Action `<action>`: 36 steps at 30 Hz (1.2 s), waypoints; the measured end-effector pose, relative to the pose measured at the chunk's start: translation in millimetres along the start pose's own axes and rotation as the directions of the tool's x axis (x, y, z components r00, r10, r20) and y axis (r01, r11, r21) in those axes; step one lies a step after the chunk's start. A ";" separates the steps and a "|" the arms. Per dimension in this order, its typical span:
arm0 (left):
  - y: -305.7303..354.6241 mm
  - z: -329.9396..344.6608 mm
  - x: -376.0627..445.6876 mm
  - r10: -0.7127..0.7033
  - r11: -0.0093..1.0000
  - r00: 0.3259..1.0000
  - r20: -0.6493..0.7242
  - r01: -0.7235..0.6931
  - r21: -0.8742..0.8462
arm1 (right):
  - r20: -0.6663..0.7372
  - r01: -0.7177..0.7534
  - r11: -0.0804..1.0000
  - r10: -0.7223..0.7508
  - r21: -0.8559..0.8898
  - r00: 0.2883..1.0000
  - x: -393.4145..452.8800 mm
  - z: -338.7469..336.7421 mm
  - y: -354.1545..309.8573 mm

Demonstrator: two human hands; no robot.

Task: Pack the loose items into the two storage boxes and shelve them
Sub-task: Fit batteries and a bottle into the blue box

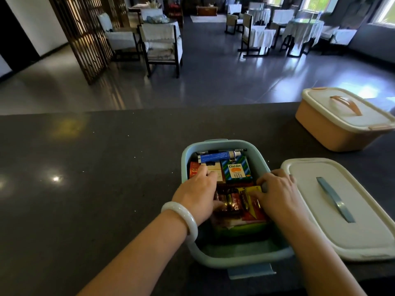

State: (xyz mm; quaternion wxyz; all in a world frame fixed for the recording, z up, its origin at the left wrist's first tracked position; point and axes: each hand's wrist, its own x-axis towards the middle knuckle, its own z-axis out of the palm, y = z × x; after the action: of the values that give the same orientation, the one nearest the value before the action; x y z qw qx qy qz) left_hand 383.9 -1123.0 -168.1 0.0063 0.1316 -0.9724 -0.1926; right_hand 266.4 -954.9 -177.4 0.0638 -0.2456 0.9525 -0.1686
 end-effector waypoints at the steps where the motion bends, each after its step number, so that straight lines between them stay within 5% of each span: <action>1: -1.3 -4.7 -0.5 -0.008 1.000 1.000 -0.014 0.008 -0.005 | -0.011 0.020 1.000 -0.020 -0.011 1.000 1.1 -4.0 -5.0; 9: -33.3 -49.2 -30.1 -0.170 0.986 0.979 -0.114 0.168 -0.022 | -0.072 0.355 0.933 -0.358 -0.055 0.931 20.3 -14.1 -94.0; 17: -106.2 -79.1 -102.3 -0.492 0.813 0.846 -0.204 0.530 0.240 | 0.229 0.771 0.620 -0.737 -0.147 0.636 28.3 30.8 -232.1; 25: -207.2 -108.6 -195.9 -0.677 0.650 0.685 -0.269 0.728 0.219 | 0.445 0.902 0.429 -0.799 -0.047 0.404 -8.7 80.7 -365.3; 36: -391.4 -157.1 -304.4 -0.755 0.566 0.590 -0.285 0.807 0.170 | 0.517 0.912 0.409 -0.784 0.016 0.343 -59.4 178.4 -557.5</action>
State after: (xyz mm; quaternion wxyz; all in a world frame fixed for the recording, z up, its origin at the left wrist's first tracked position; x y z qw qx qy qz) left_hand 786.8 -1451.8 -158.2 -0.0106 0.5655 -0.8244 -0.0222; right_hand 603.3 -1436.1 -145.4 0.1472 -0.7462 0.6490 0.0194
